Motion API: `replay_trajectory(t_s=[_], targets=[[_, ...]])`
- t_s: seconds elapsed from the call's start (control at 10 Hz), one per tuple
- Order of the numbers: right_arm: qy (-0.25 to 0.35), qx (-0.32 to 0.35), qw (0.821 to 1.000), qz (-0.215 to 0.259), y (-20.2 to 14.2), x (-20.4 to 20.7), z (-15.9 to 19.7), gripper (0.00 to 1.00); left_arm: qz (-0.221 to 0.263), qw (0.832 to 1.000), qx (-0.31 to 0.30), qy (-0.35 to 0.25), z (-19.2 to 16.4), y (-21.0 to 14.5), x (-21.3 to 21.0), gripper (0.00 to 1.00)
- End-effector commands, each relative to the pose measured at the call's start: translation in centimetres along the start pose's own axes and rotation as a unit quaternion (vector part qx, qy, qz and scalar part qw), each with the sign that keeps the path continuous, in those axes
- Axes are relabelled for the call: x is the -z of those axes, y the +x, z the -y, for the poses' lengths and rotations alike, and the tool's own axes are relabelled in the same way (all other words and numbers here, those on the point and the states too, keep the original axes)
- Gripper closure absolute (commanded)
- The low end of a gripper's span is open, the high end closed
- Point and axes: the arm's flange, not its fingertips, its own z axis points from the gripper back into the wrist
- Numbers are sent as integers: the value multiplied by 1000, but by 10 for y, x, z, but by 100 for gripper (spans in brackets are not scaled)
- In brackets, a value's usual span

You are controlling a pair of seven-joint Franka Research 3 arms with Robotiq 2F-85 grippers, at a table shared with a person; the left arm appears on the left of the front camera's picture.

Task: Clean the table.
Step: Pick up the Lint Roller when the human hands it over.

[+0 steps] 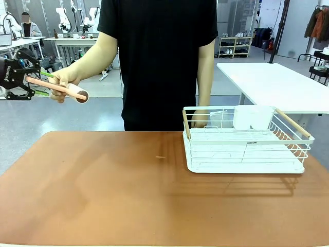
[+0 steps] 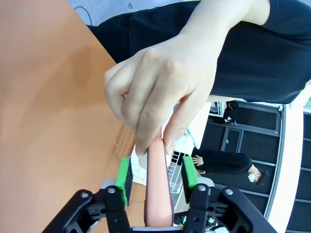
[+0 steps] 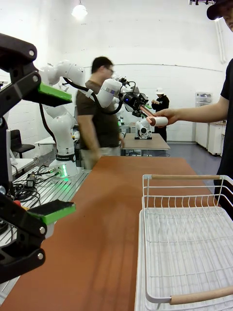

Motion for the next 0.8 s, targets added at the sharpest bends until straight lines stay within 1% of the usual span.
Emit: replay_trajectory(t_s=[0.0,0.3,0.6,0.7], targets=[[6,0,1000,1,-3,1,-4,0,12,1000,11,-12,-4,2,3,68],[6,0,1000,1,-3,1,-4,0,13,1000,13,-12,-3,3,1,99],[6,0,1000,1,-3,1,-4,0,18,1000,14,-8,-4,5,-1,100],[6,0,1000,1,-3,1,-4,0,2,1000,3,0,-1,1,-1,100]])
